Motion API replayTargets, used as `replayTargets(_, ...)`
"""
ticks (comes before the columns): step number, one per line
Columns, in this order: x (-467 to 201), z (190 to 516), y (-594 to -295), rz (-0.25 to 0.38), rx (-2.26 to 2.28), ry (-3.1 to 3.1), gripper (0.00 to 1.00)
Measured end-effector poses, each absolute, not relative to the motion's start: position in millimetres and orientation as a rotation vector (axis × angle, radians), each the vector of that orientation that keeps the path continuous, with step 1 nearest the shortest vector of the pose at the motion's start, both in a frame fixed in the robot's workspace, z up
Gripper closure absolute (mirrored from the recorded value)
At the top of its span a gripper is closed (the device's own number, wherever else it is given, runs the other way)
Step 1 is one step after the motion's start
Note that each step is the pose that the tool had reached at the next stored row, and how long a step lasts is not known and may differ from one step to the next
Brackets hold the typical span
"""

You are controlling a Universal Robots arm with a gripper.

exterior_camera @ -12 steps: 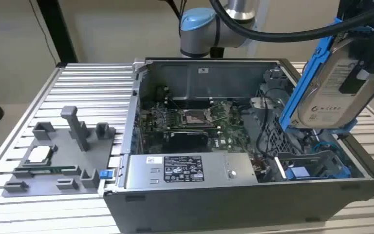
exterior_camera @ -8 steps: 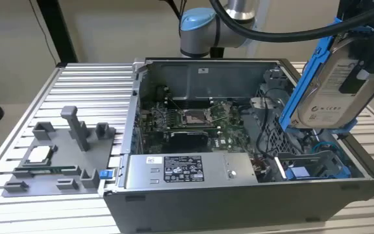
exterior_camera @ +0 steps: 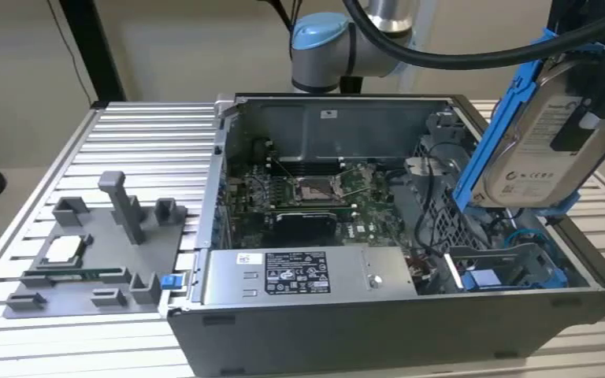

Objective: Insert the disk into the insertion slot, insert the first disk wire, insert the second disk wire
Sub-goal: 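Insert the disk into the insertion slot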

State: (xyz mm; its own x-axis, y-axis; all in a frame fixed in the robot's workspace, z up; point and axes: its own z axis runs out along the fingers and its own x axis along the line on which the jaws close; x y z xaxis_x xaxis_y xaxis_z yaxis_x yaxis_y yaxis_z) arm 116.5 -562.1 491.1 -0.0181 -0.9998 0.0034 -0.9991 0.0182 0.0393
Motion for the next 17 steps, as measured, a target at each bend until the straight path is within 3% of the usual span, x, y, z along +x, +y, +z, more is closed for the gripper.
replayTargets(17, 117.1, 481.6, -562.1, -0.010, 2.194, -2.234, 1.00)
